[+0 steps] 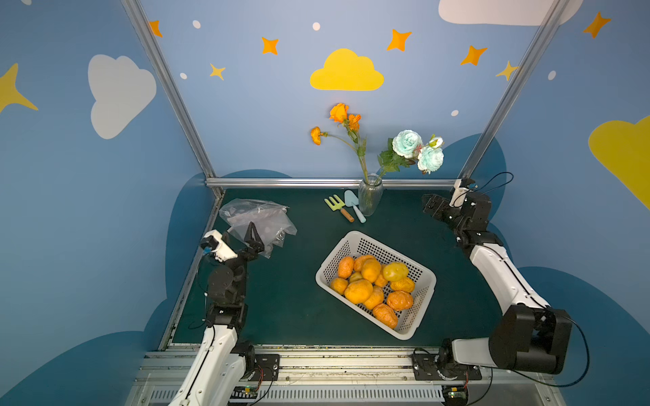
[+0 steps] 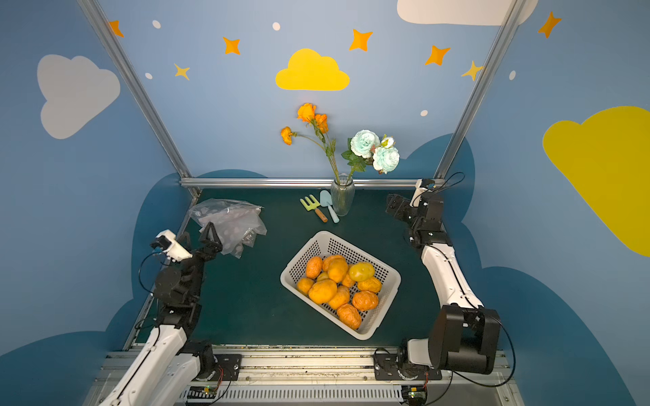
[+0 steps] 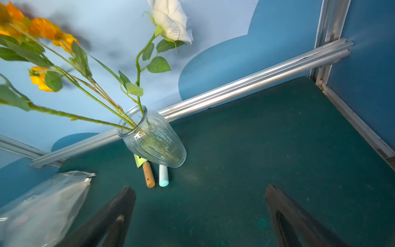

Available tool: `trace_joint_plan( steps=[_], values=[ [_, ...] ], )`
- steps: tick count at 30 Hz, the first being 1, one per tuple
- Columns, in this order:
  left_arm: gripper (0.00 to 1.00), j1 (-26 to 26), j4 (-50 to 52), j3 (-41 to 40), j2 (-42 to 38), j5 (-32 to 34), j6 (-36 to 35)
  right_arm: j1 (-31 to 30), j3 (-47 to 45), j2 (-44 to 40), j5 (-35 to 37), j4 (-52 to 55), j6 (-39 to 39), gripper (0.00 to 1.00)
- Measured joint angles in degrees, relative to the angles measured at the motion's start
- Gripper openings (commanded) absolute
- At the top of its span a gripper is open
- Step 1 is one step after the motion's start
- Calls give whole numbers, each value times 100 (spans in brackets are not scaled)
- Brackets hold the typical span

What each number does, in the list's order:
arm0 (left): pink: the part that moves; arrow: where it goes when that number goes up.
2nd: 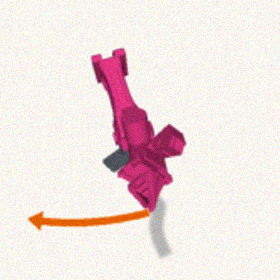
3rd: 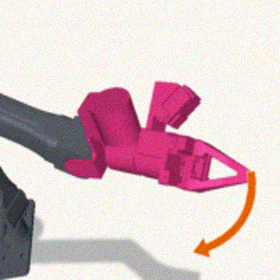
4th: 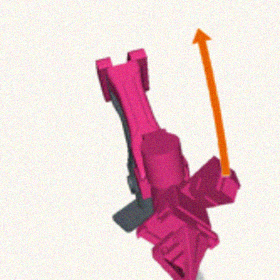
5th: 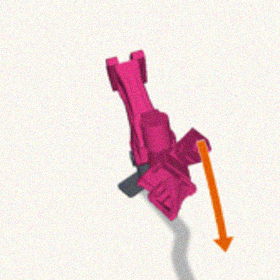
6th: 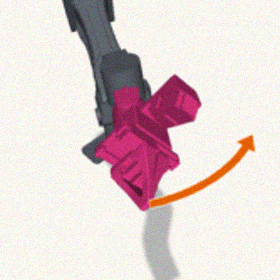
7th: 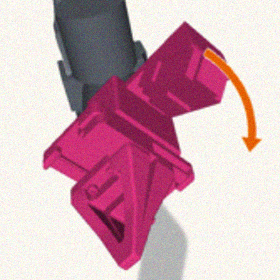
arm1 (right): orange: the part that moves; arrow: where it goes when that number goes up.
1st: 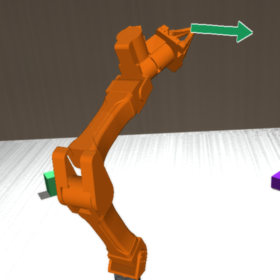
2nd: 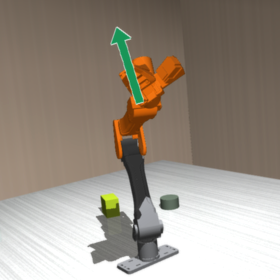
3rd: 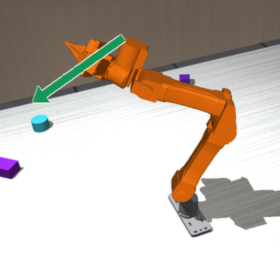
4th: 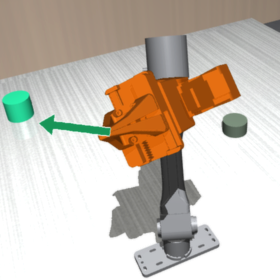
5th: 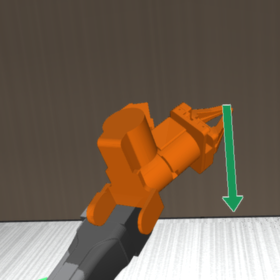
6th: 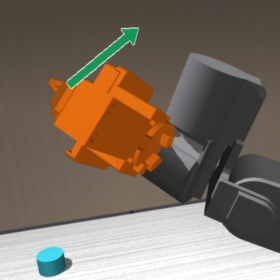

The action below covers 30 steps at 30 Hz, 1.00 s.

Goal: Put the potatoes into a zipper bag and zip it
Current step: Pick up the zipper food storage bag.

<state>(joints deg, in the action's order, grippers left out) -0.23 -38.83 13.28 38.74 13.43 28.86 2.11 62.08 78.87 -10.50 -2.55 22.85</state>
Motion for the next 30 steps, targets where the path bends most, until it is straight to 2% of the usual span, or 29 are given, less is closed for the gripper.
trace_joint_plan(
  steps=[2, 4, 5, 7, 11, 16, 20, 26, 30],
  values=[
    [100, -221, 678, -68, -59, -46, 461, 74, 114, 116, -142, -26, 293, 98],
    [100, -330, 1703, 505, -22, -61, 815, 138, 273, 317, -437, -160, 476, 98],
    [100, -343, 1954, 841, 31, -105, 929, 157, 304, 380, -540, -267, 540, 98],
    [92, -352, 2232, 1499, 144, -223, 1193, 164, 328, 470, -748, -494, 734, 98],
    [98, -352, 2793, 2175, 518, -385, 1836, 173, 396, 503, -1213, -640, 870, 98],
    [98, -352, 3956, 2953, 1687, -479, 2444, 181, 455, 507, -1274, -625, 857, 98],
    [100, -354, 4951, 4028, 2828, -463, 2931, 129, 752, 671, -1237, -319, 682, 97],
    [100, -396, 5377, 4979, 4155, -671, 3357, -249, 1567, 1185, -1095, 334, 216, 97],
    [100, -415, 5598, 5357, 4876, -968, 3482, -496, 1768, 1318, -990, 643, -44, 97]
  ],
)
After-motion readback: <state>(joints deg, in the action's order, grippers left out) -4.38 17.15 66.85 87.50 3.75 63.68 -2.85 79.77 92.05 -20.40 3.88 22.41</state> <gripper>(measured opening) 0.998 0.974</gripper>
